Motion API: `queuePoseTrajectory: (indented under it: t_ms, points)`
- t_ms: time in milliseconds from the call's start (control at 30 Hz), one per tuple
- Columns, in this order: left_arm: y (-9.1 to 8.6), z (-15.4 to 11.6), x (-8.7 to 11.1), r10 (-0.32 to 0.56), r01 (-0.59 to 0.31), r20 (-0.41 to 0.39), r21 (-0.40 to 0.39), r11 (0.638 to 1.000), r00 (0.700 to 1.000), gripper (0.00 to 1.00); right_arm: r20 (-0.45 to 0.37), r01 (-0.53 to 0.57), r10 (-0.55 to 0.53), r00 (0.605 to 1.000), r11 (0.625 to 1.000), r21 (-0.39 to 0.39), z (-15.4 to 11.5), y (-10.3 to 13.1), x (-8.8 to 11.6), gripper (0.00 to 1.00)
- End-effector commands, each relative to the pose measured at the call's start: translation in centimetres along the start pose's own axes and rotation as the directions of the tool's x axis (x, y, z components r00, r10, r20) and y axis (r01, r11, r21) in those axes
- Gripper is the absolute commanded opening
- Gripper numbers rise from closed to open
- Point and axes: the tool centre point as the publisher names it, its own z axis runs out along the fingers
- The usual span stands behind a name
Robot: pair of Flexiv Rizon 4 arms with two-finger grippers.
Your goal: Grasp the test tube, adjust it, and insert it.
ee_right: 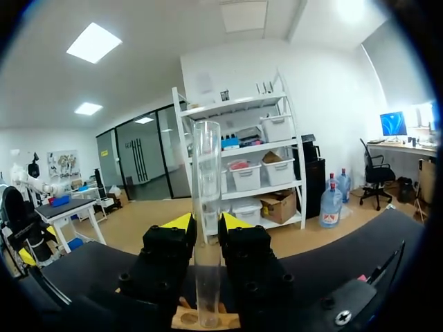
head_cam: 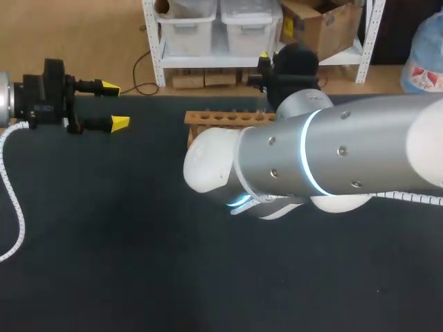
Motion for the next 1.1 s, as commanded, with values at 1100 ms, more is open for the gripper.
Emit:
queuePoseTrajectory:
  t_ms: [1100]
  points:
    - [-0.1, -0.1, 0.2, 0.004, -0.004, 0.006, -0.004, 1.0, 1.0, 1.0, 0.024, 0.018, -0.016, 1.0, 0.998, -0.062, 0.7, -0.6, 2.7, 0.0]
